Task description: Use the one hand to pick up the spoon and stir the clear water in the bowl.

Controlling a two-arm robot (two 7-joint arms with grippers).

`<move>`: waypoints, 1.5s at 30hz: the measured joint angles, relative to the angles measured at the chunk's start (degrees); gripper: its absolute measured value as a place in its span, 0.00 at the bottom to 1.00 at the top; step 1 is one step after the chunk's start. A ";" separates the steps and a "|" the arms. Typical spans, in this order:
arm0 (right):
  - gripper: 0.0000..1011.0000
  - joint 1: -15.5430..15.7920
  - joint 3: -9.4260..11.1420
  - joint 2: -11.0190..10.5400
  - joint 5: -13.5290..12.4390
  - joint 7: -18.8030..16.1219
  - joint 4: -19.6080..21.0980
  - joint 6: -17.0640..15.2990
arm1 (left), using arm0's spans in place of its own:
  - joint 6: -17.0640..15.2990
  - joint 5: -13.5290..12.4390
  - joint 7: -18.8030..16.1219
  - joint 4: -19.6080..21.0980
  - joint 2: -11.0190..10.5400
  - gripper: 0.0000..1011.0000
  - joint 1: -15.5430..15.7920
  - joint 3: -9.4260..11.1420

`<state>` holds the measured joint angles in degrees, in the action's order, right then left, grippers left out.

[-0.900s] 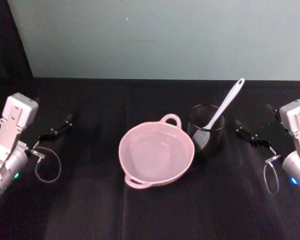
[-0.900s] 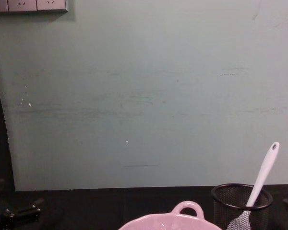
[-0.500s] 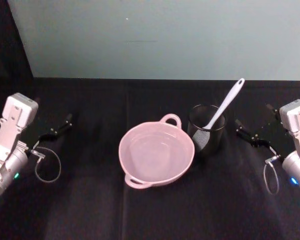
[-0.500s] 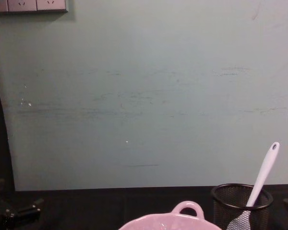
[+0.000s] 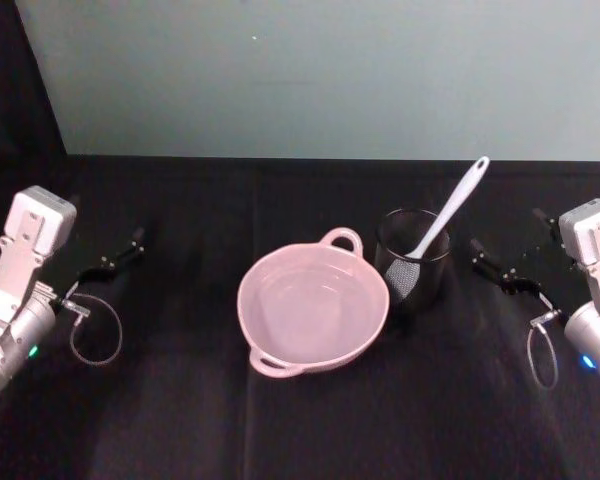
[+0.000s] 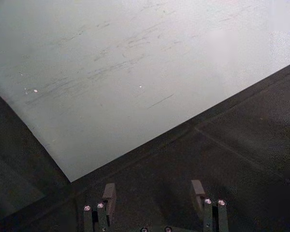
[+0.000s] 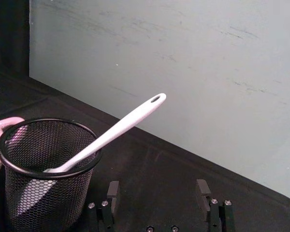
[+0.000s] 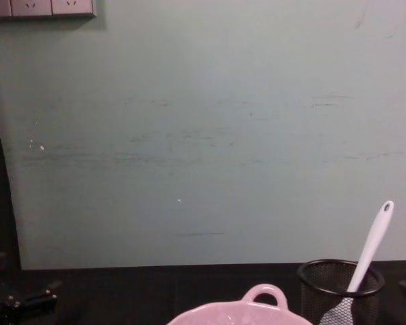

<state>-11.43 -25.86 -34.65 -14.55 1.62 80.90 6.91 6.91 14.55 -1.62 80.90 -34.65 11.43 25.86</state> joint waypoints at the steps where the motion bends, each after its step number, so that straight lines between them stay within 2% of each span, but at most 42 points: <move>1: 0.99 0.00 0.00 0.00 0.00 0.00 0.00 0.00 | 0.00 0.00 0.00 0.00 0.00 1.00 0.00 0.00; 16: 0.99 0.00 0.01 0.00 0.00 0.00 0.00 0.00 | 0.00 0.00 0.00 0.00 0.00 1.00 0.00 0.00; 22: 0.99 4.02 3.34 -0.98 -2.52 -0.06 2.45 1.82 | 0.00 0.00 0.00 0.00 0.00 1.00 0.00 0.00; 24: 0.99 6.07 5.13 -1.26 -5.03 -0.77 3.86 2.78 | 0.00 0.00 0.00 0.00 0.00 1.00 0.00 0.00; 25: 0.99 7.51 6.43 -1.33 -7.29 -1.70 4.83 3.44 | 0.00 -0.01 0.00 0.00 0.00 1.00 0.00 0.00; 26: 0.99 7.97 6.88 -1.34 -8.19 -2.19 5.16 3.68 | 0.00 0.00 0.00 0.00 0.00 1.00 0.00 0.00; 27: 0.99 9.14 8.01 -1.32 -10.44 -3.45 5.99 4.06 | 0.00 0.00 0.00 0.00 0.00 1.00 0.00 0.00; 28: 0.99 9.14 8.01 -1.32 -10.44 -3.45 5.99 4.06 | 0.00 0.00 0.00 0.00 0.00 1.00 0.00 0.00; 29: 0.99 10.00 8.98 -1.16 -12.94 -4.88 6.62 4.16 | 0.00 0.00 0.00 0.00 0.00 1.00 0.00 0.00; 31: 0.99 10.74 9.90 -0.84 -15.63 -6.49 7.24 4.07 | 0.00 0.00 0.00 0.00 0.00 1.00 0.00 0.00; 32: 0.99 11.19 10.69 -0.36 -18.66 -8.37 7.64 3.50 | 0.00 0.00 0.00 0.00 0.00 1.00 0.00 0.00; 33: 0.99 11.32 11.03 -0.04 -20.02 -9.23 7.74 3.12 | 0.00 0.00 0.00 0.00 0.00 1.00 0.00 0.00; 34: 0.99 11.35 11.59 0.58 -22.61 -10.95 7.75 2.27 | 0.00 0.00 0.00 0.00 0.00 1.00 0.00 0.00; 38: 0.99 10.69 12.43 2.20 -27.73 -14.43 7.04 0.03 | 0.00 0.00 0.00 0.00 0.00 1.00 0.00 0.00; 41: 0.99 9.07 13.10 4.47 -32.96 -17.90 5.50 -3.02 | 0.00 0.00 0.00 0.00 0.00 1.00 0.00 0.00; 44: 0.99 7.85 13.47 5.90 -35.69 -19.62 4.39 -5.01 | 0.00 0.00 0.00 0.00 0.00 1.00 0.00 -0.01; 45: 0.99 6.97 13.68 6.85 -37.30 -20.59 3.58 -6.26 | 0.00 0.00 0.00 0.00 0.00 1.00 0.00 0.00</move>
<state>-4.46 -12.19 -27.80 -51.84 -18.97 84.48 0.65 6.91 14.55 -1.62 80.90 -34.65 11.43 25.86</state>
